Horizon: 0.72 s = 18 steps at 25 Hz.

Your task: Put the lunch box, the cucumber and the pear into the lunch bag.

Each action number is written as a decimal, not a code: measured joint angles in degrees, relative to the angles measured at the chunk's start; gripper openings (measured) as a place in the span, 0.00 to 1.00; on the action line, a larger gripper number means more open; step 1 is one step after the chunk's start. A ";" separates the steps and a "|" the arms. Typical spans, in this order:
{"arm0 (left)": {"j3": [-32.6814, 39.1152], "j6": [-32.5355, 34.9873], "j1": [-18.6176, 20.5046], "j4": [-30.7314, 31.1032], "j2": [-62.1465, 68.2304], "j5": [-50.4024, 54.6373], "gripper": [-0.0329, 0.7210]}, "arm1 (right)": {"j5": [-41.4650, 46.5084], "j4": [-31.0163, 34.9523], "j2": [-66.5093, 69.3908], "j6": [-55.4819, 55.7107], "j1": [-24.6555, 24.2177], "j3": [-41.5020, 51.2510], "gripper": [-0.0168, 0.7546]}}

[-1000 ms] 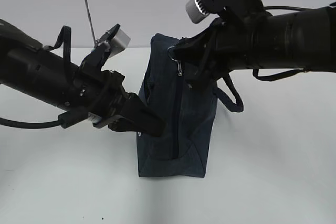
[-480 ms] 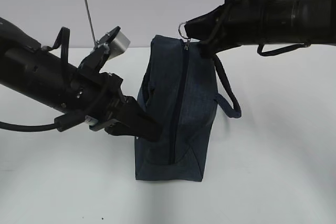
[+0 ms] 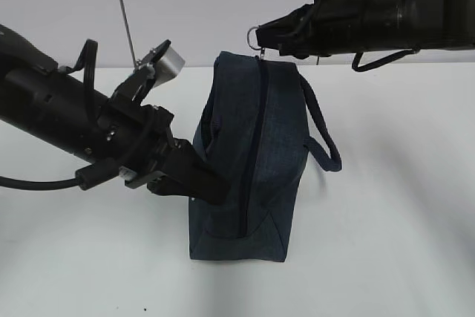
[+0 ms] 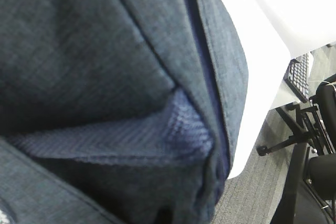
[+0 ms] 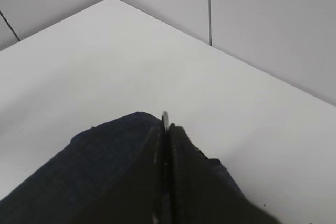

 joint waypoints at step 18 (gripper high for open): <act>0.00 -0.11 0.00 0.53 0.00 1.47 0.03 | 24.90 -17.28 19.82 36.65 -8.17 -24.77 0.03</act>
